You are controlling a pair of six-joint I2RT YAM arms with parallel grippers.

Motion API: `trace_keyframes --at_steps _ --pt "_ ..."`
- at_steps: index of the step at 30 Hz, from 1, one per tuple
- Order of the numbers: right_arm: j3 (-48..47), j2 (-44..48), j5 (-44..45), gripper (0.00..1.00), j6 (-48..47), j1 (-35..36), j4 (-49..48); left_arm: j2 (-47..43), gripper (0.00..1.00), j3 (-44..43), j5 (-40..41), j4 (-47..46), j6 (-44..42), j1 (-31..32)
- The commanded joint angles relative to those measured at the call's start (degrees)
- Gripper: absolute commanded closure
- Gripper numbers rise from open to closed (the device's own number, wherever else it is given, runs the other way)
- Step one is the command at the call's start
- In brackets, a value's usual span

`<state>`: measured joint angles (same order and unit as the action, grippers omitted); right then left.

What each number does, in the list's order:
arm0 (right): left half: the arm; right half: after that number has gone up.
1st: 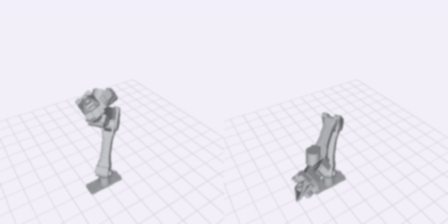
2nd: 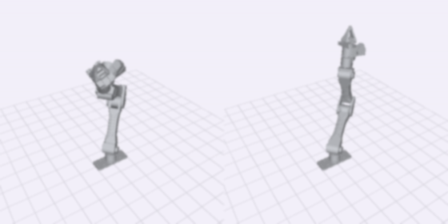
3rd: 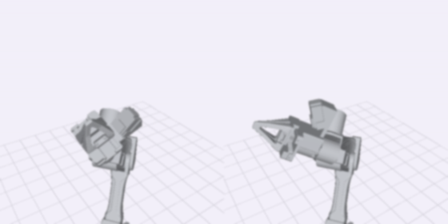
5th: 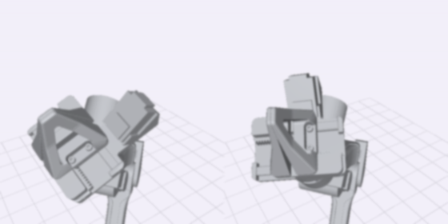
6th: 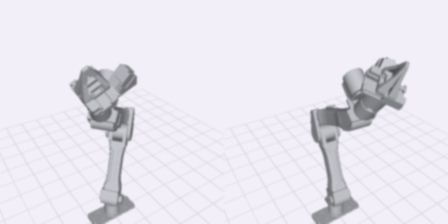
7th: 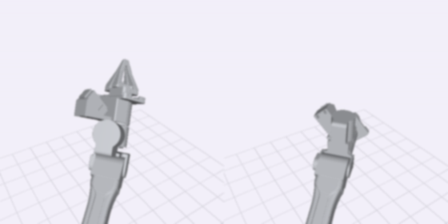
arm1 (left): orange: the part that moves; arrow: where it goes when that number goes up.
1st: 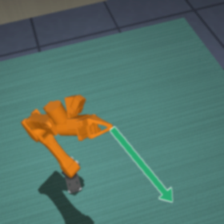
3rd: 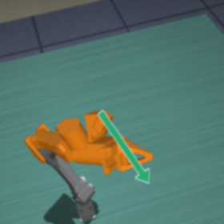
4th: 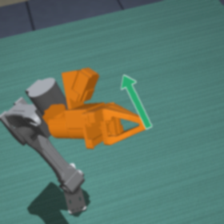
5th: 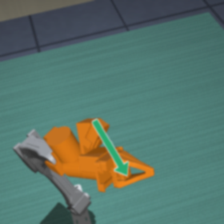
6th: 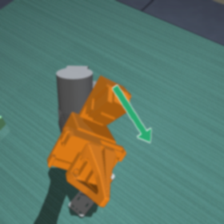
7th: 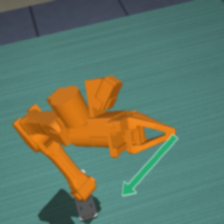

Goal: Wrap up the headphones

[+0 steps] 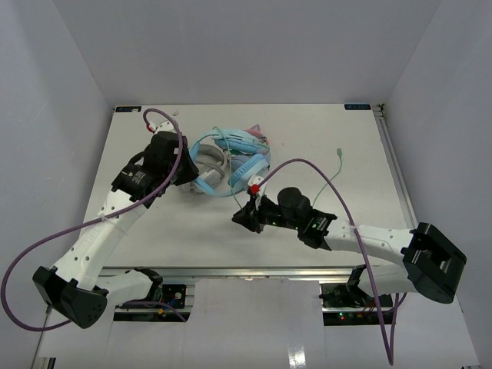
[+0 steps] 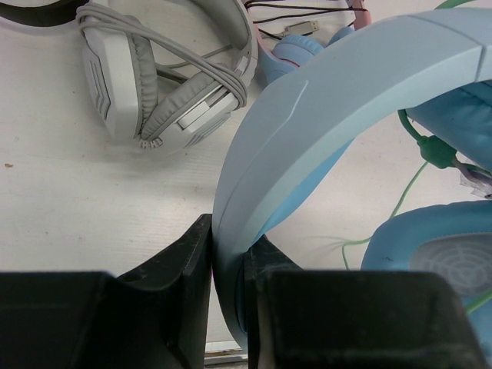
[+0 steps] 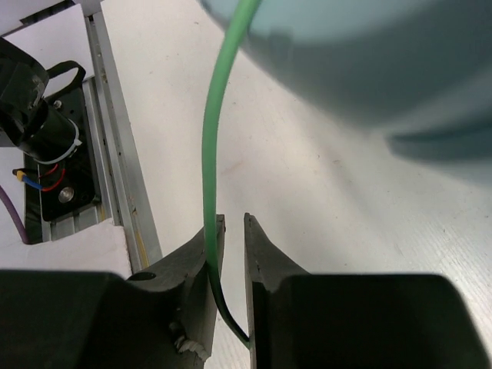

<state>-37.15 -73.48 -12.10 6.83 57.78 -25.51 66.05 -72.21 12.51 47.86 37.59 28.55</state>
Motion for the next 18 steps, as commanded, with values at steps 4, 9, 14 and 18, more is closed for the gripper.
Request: trace_keyframes --at_steps 4,9,14,18 --pt "6.8 2.4 3.8 0.75 -1.1 1.1 -13.6 -4.8 1.0 -4.3 -2.3 -3.9 4.8 -0.3" --pt "8.1 2.0 4.2 0.74 -1.5 1.1 -16.4 -5.9 1.0 -3.7 -2.0 -3.9 5.9 -0.3" --pt "8.6 -0.2 3.7 0.71 -2.5 1.1 -19.2 -6.9 1.0 -3.7 -4.1 -4.2 6.8 -0.3" --pt "10.1 -3.4 0.6 0.67 -2.7 1.1 -25.3 -7.2 1.0 -3.8 -6.0 -4.2 6.7 -0.3"
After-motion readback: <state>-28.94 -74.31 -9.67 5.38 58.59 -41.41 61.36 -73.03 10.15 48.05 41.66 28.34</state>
